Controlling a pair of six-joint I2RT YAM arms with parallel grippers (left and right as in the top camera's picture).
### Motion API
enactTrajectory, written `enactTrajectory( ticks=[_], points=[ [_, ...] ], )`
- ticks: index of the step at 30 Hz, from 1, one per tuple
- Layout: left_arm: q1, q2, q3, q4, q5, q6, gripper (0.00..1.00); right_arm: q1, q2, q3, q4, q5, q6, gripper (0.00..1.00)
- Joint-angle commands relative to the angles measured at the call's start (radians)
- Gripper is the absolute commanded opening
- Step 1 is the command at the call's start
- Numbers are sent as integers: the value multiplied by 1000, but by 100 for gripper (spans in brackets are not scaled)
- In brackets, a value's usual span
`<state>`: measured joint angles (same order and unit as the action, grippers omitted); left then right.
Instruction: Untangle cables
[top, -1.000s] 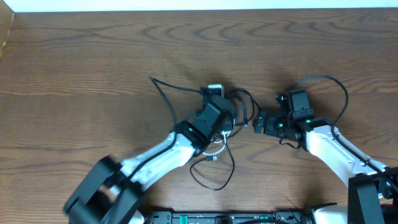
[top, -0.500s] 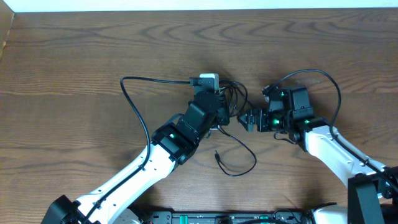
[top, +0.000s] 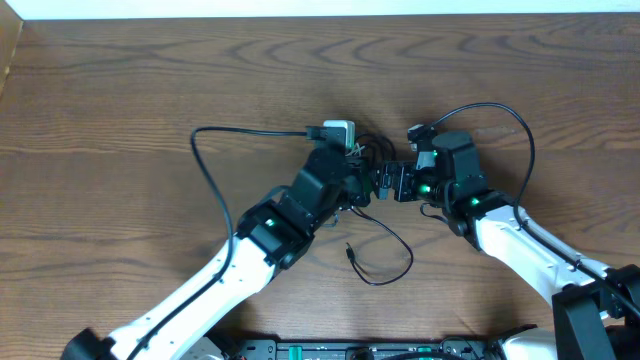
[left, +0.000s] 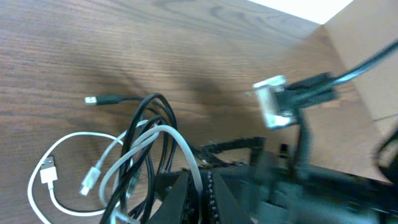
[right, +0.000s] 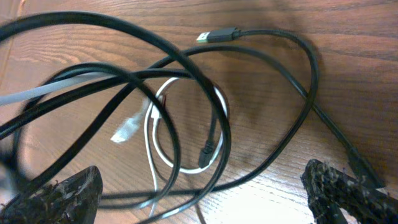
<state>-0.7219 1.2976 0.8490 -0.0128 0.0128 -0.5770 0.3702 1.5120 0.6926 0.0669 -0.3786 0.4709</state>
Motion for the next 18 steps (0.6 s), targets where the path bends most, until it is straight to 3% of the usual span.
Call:
enactTrajectory(
  ticks=[1, 3, 5, 7, 10, 11, 18],
  points=[
    [0, -80, 18, -16, 29, -15, 7, 32, 5, -2, 12, 101, 42, 99],
    [0, -114, 18, -39, 29, -23, 8, 44, 5, -2, 20, 129, 45, 98],
    [0, -138, 18, -56, 29, -24, 8, 47, 5, -2, 26, 143, 49, 86],
    [0, -157, 18, -70, 30, -29, 7, 47, 5, -2, 35, 145, 49, 68],
    [0, -189, 18, -76, 44, -31, 7, 47, 14, -2, 55, 146, 49, 29],
    [0, -207, 18, -77, 48, -31, 8, 47, 20, -2, 55, 152, 53, 1],
    [1, -259, 18, -103, -6, -21, 8, 42, 24, -2, -42, 286, 70, 1]
  ],
)
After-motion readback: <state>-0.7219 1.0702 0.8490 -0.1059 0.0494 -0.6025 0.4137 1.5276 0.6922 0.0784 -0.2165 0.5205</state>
